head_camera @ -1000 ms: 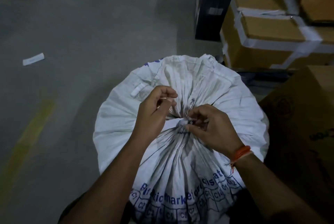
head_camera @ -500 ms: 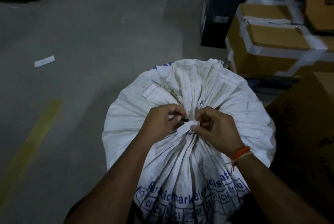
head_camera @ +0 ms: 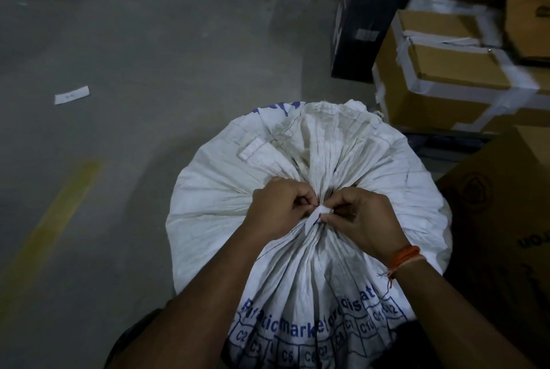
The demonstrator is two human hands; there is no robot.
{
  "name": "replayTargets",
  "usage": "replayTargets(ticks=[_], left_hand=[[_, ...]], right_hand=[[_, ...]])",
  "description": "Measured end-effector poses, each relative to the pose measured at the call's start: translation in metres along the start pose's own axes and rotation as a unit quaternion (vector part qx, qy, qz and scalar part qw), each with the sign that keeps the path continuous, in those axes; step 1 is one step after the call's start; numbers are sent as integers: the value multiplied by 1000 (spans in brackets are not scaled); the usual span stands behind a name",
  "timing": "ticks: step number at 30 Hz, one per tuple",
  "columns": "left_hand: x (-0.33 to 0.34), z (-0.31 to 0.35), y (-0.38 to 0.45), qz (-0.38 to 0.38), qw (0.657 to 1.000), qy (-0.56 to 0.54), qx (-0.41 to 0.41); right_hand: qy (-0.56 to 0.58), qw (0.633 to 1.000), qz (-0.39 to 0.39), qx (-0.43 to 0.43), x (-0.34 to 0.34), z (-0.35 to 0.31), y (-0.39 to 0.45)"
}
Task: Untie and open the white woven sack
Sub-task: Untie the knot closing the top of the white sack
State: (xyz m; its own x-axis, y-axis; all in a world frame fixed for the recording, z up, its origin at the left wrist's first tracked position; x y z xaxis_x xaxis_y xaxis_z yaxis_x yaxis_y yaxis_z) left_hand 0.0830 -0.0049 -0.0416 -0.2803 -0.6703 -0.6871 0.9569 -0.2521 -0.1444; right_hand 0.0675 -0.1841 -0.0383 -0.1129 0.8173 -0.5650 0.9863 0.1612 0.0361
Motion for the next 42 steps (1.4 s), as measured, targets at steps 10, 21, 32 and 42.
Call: replayTargets(ticks=[10,21,32,42], left_hand=[[11,2,0,17,999,-40,-2],[17,8,-4,25,998,-48,-30],[13,9,-10,31,996,-46,-70],[8,8,-9,11,997,-33,-62]], right_hand=[[45,999,3,28,0,9,-3],[46,999,26,13,4,11,-6],[31,999,20,3,3,13,-5],[11,1000,10,-24,2,8,-6]])
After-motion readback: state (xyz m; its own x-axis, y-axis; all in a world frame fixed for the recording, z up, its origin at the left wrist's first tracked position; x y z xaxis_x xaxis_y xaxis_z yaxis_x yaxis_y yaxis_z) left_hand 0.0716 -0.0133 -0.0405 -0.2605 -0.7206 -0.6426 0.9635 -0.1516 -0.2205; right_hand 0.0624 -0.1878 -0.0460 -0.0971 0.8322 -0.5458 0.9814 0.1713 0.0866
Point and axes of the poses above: each hand's wrist, its own y-axis towards the middle knuckle, its own x-axis out of the palm, z = x × y, the point moved 5 cm from there along y, towards the middle knuckle
